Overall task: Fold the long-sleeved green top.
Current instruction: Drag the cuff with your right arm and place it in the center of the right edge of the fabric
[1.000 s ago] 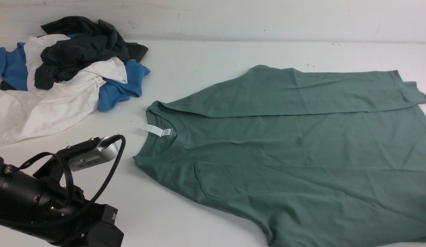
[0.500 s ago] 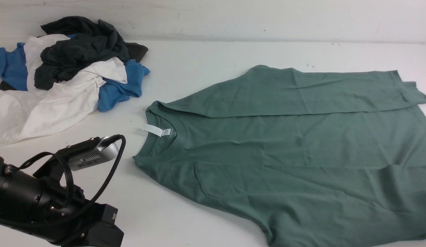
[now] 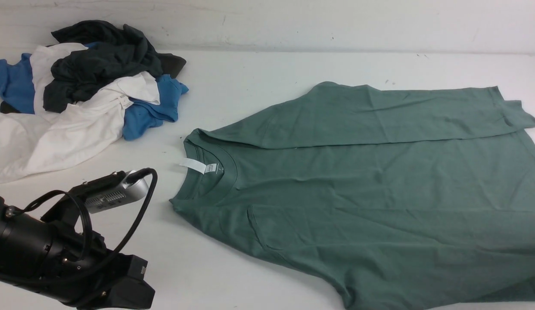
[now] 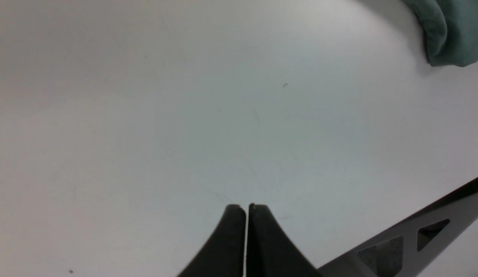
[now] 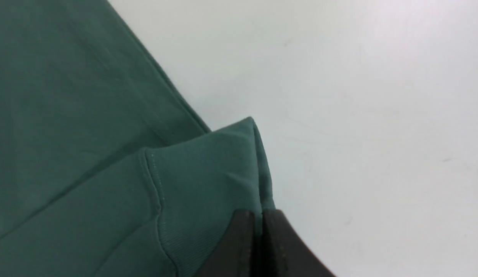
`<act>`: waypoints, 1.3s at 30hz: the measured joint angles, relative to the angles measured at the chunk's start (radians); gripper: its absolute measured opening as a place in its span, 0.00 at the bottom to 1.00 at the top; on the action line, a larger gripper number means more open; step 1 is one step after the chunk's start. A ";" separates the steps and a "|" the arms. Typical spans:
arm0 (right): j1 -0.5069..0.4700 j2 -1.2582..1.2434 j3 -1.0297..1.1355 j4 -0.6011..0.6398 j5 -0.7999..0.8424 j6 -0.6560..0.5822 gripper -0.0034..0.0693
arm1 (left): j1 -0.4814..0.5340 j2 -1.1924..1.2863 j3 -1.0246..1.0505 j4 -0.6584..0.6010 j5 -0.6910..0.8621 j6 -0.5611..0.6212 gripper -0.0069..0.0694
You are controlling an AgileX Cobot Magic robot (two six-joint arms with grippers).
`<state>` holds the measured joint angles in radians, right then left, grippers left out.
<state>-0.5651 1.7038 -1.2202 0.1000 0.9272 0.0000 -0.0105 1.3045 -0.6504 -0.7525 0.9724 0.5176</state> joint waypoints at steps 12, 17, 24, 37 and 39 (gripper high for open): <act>0.203 -0.116 -0.309 0.149 -0.015 -0.175 0.05 | 0.000 0.000 0.000 -0.030 -0.037 0.000 0.09; 0.258 -0.069 -0.349 0.153 -0.096 -0.198 0.05 | 0.000 0.000 0.000 -0.070 -0.060 0.000 0.09; 0.267 0.104 -0.349 0.107 -0.141 -0.208 0.10 | 0.000 0.000 0.000 -0.074 -0.089 0.000 0.09; 0.267 0.330 -0.372 0.039 -0.192 -0.200 0.58 | 0.000 0.000 0.000 -0.074 -0.120 0.000 0.09; 0.267 0.334 -0.399 0.038 -0.219 -0.181 0.60 | 0.000 0.000 0.000 -0.074 -0.131 0.000 0.09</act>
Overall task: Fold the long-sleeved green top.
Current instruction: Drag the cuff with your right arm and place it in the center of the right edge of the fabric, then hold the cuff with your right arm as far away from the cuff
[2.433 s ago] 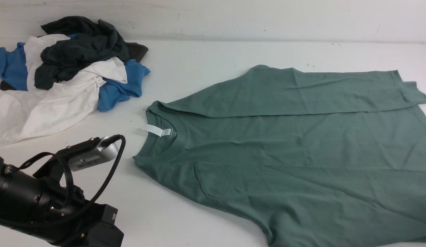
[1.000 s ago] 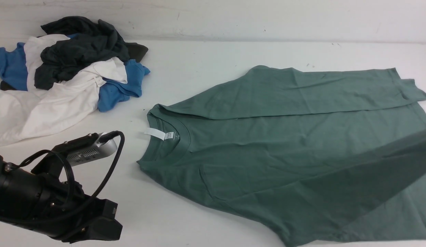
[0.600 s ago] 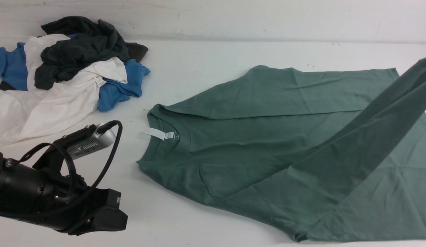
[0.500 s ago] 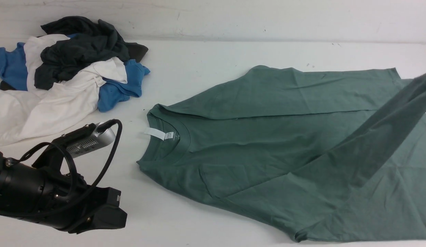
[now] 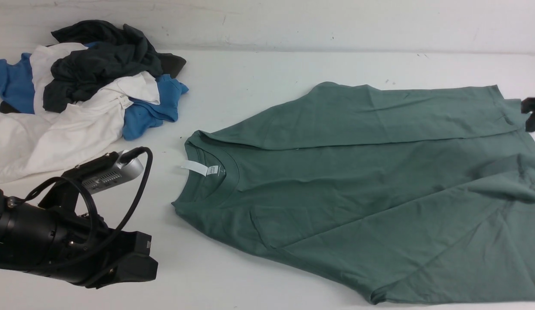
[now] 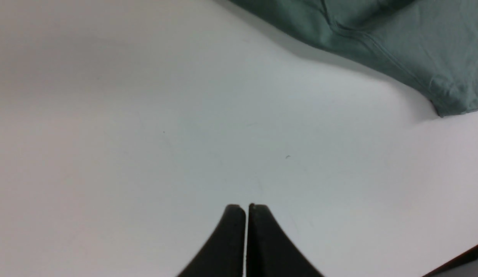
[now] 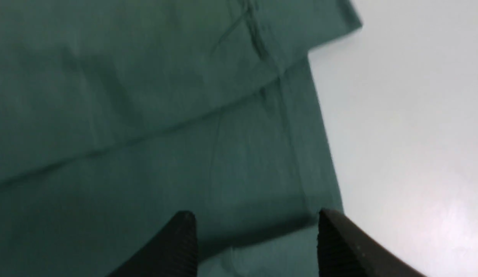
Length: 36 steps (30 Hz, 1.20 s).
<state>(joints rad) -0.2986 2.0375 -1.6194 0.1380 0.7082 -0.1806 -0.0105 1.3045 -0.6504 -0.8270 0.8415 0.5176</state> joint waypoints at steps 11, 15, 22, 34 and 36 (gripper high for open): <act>-0.019 0.220 -0.295 -0.002 -0.040 0.142 0.61 | 0.000 0.000 0.000 -0.004 -0.011 0.000 0.09; -0.023 0.343 -0.419 0.002 -0.002 0.148 0.61 | 0.000 0.000 0.000 -0.019 -0.042 0.000 0.09; -0.029 0.428 -0.479 0.005 0.005 0.149 0.61 | 0.000 0.000 0.000 -0.064 -0.114 0.000 0.09; -0.030 0.433 -0.486 0.020 -0.024 0.149 0.55 | 0.000 0.000 0.000 -0.079 -0.132 0.000 0.09; -0.030 0.434 -0.486 0.020 -0.024 0.149 0.52 | 0.000 0.000 0.000 -0.080 -0.132 0.000 0.09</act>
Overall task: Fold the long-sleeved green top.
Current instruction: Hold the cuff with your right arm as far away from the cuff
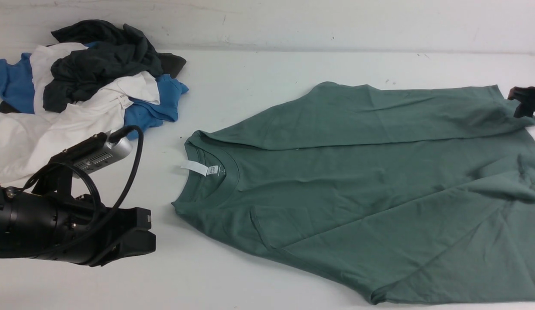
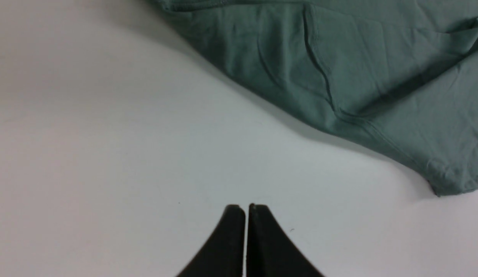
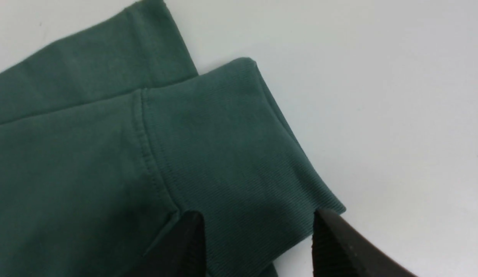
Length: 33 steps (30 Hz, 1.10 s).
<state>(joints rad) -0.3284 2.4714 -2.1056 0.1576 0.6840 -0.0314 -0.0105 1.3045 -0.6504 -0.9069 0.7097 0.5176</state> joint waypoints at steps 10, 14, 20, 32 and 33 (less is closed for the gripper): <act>0.000 0.037 -0.010 0.026 0.001 -0.005 0.33 | 0.000 0.000 0.000 -0.001 0.000 0.000 0.09; 0.000 0.037 -0.010 0.057 0.010 -0.011 0.24 | 0.000 0.000 0.000 -0.001 0.000 0.000 0.09; 0.000 0.037 -0.033 0.070 0.063 -0.044 0.07 | 0.000 0.000 0.000 -0.001 0.005 0.000 0.09; 0.002 -0.024 -0.259 -0.028 0.343 -0.061 0.07 | 0.000 0.000 0.000 -0.001 0.022 0.000 0.09; 0.002 -0.026 -0.282 -0.043 0.371 -0.062 0.07 | 0.000 0.000 0.000 -0.001 0.023 0.000 0.09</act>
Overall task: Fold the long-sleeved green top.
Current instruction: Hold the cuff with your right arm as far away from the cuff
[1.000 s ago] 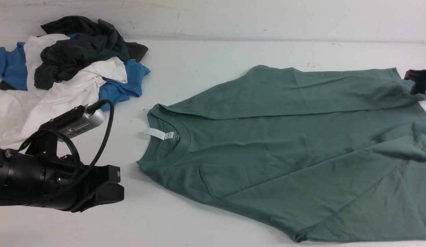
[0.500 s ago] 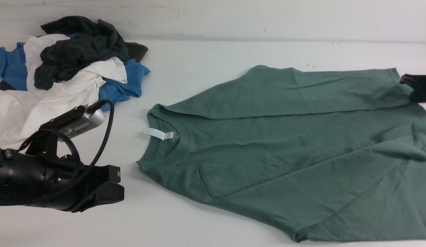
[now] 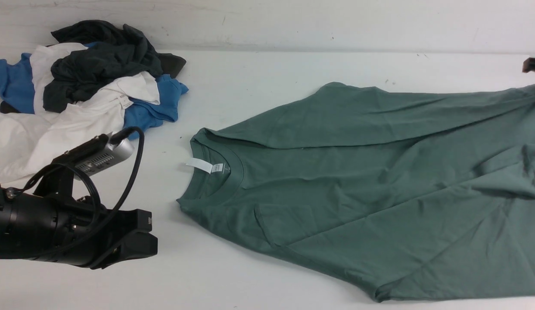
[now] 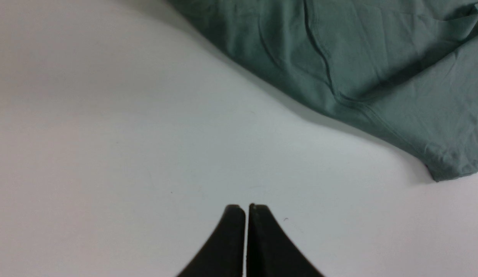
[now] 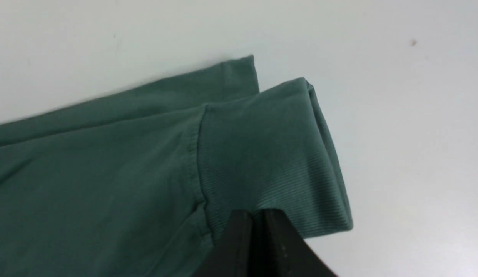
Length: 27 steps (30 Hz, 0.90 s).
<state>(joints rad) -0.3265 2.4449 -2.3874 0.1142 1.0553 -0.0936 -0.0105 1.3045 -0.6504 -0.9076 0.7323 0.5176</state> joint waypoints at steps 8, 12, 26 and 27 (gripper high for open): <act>0.000 0.000 -0.005 -0.013 0.065 -0.002 0.06 | 0.000 0.000 0.000 0.000 0.002 0.000 0.09; -0.003 0.004 0.091 -0.040 0.045 -0.006 0.06 | 0.000 0.000 0.000 0.000 0.002 0.000 0.09; -0.003 0.008 0.167 -0.134 -0.102 0.054 0.39 | 0.000 0.000 0.000 0.000 0.002 0.003 0.09; -0.003 0.008 0.167 -0.161 -0.112 0.075 0.44 | 0.000 0.000 0.000 0.000 0.002 0.006 0.09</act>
<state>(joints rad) -0.3296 2.4532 -2.2202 -0.0464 0.9434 -0.0181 -0.0105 1.3045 -0.6504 -0.9076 0.7343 0.5232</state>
